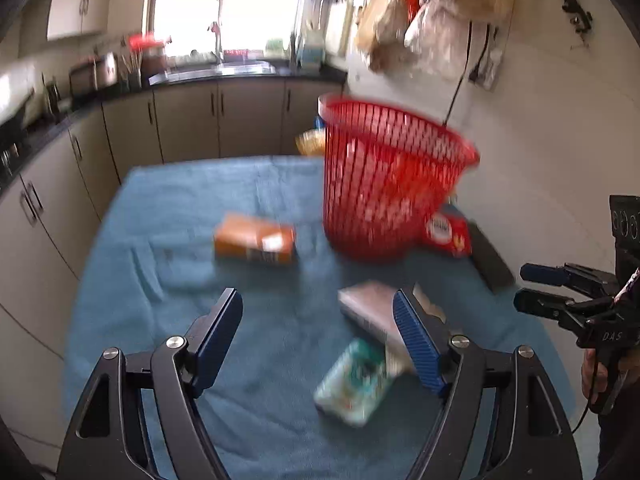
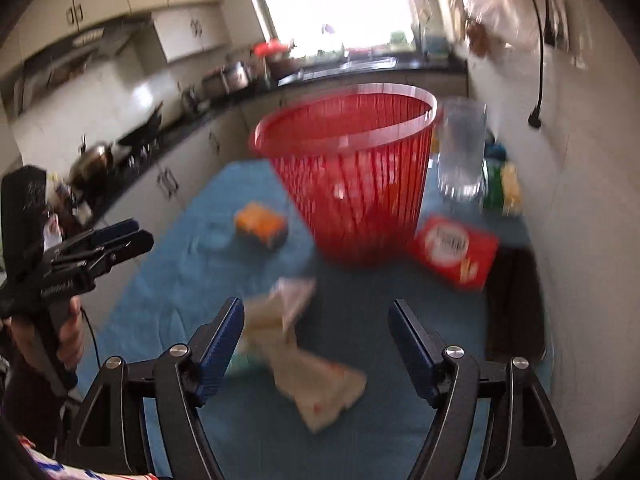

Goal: Collect trash
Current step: 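Move both tools toward the wipes packet and wrappers on the table, then grasp the teal wipes packet with the left tool while the right grasps the white paper bag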

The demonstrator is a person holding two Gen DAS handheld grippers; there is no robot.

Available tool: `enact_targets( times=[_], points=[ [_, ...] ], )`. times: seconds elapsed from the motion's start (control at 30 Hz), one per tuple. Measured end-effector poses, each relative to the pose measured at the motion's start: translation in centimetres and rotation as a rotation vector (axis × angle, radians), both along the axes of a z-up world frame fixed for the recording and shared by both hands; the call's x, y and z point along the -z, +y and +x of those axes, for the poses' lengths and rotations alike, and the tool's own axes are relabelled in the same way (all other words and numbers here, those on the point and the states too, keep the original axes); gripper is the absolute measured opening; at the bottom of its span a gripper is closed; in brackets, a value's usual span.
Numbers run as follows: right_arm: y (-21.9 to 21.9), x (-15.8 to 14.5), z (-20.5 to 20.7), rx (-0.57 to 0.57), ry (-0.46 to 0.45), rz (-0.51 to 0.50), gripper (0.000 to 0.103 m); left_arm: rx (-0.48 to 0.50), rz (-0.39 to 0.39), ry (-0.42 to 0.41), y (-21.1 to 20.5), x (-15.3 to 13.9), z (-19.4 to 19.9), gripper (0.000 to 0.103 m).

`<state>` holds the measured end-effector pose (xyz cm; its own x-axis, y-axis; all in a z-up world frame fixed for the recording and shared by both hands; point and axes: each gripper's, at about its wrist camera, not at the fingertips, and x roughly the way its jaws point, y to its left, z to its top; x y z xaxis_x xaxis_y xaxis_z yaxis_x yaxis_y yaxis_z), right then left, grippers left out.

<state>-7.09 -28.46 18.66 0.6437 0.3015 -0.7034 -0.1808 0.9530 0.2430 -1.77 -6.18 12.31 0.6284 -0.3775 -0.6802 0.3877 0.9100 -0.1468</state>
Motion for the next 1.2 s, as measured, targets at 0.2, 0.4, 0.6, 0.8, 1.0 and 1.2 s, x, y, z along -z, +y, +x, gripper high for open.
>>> enact_targets(
  times=[0.2,0.4,0.6,0.8,1.0,1.2],
  points=[
    [0.6,4.7,-1.7,-0.057,0.076,0.034,0.079,0.096,0.062,0.057,-1.0,5.8,-1.5,0.077],
    [1.8,7.3,-1.6,-0.121,0.101,0.024,0.081,0.220,0.144,0.053,-3.7,8.1,-2.2,0.077],
    [2.5,8.5,0.0,-0.141,0.109,0.011,0.083,0.256,0.143,0.075,-4.6,9.4,-1.3,0.077],
    [2.2,9.9,1.6,-0.158,0.141,0.041,0.083,0.274,0.176,0.107,-5.6,10.8,-0.3,0.077],
    [2.2,11.4,2.6,-0.162,0.171,0.073,0.084,0.296,0.177,0.124,-5.9,11.6,-0.5,0.062],
    [2.5,11.9,2.8,-0.162,0.168,0.069,0.084,0.292,0.175,0.123,-5.6,10.8,-1.6,0.043]
  ],
)
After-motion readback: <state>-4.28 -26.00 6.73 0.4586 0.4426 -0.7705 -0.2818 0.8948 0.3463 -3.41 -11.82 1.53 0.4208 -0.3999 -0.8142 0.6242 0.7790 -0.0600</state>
